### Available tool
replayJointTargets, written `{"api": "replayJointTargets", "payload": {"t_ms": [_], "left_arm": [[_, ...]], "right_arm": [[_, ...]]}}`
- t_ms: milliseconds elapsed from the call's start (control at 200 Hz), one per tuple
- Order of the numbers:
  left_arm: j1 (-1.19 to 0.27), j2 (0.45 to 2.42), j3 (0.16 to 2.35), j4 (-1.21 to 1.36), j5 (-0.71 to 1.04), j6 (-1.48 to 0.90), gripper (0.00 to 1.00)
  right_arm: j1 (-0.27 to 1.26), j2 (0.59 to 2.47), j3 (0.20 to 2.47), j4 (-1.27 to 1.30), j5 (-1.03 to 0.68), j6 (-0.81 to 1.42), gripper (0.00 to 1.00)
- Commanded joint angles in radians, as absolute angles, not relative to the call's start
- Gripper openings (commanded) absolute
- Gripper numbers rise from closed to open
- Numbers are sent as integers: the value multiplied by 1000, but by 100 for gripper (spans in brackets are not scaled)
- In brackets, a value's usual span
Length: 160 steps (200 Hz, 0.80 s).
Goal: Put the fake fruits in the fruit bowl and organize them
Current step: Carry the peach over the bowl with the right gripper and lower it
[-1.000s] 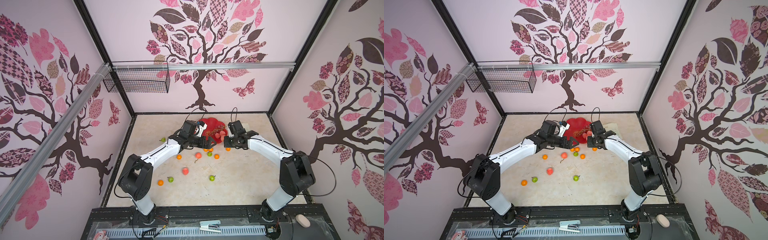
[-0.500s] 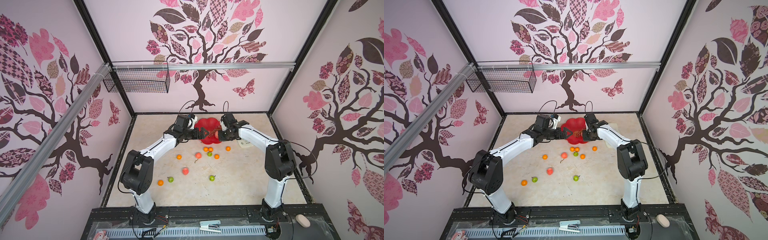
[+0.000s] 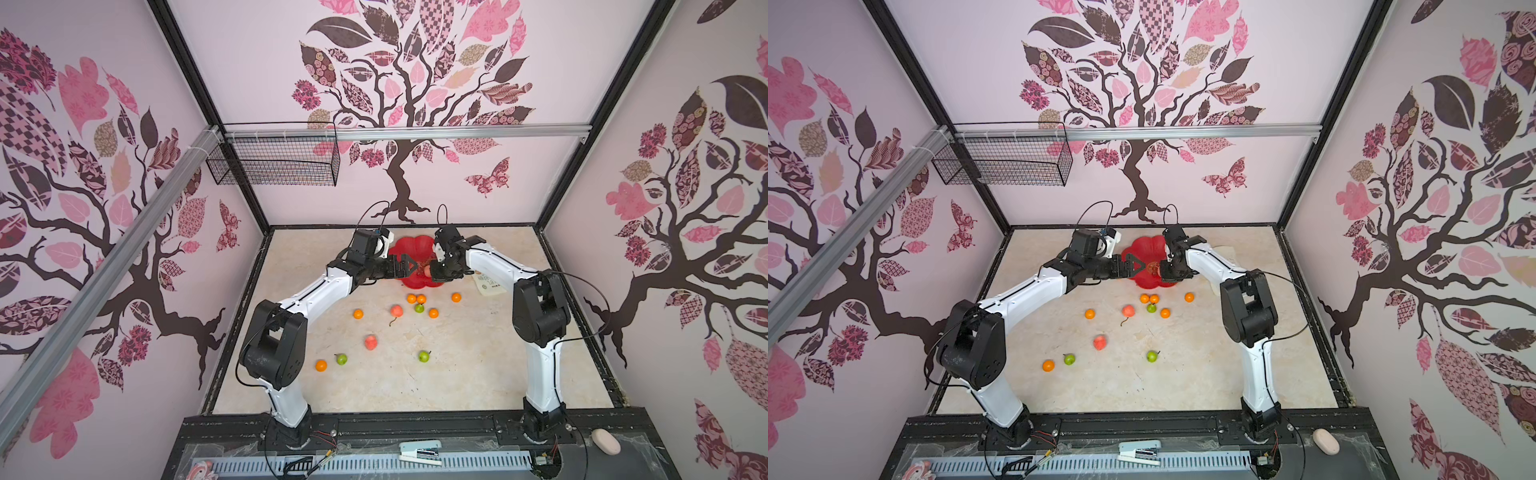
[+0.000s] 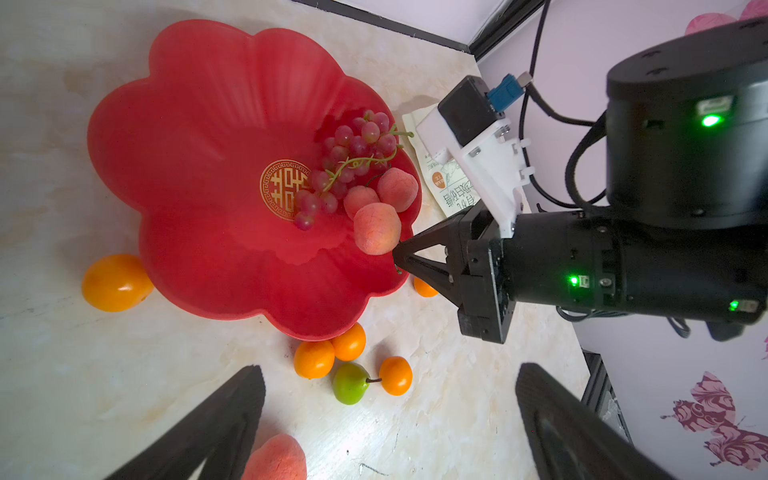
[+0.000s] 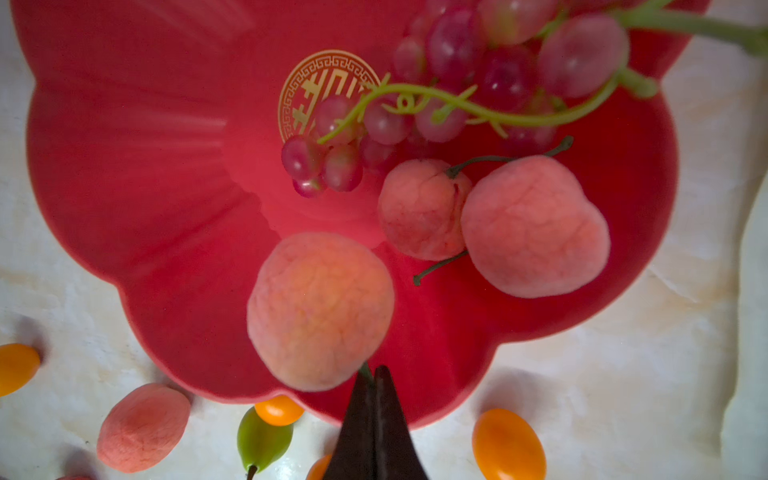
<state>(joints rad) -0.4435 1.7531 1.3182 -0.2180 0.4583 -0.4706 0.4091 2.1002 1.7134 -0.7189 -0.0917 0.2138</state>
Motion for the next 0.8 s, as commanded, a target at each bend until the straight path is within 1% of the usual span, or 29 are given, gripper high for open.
{"api": "replayJointTargets", "payload": {"t_ms": [0, 240, 325, 405, 550, 795], "left_arm": [[-437, 1760, 1305, -200, 479, -469, 98], [-435, 1764, 1308, -199, 486, -470, 98], [-435, 1767, 1310, -199, 494, -472, 98], [-436, 1769, 1310, -198, 495, -474, 98], [-433, 1766, 1310, -202, 495, -469, 98], [-434, 1757, 1310, -214, 495, -456, 98]], "right_arm": [[408, 2159, 1765, -770, -110, 192, 0], [408, 2197, 1785, -783, -119, 192, 0], [408, 2200, 1787, -784, -115, 192, 3], [408, 2198, 1786, -782, -113, 193, 9], [408, 2192, 1790, -778, -110, 198, 13], [408, 2148, 1800, -782, -83, 200, 17]]}}
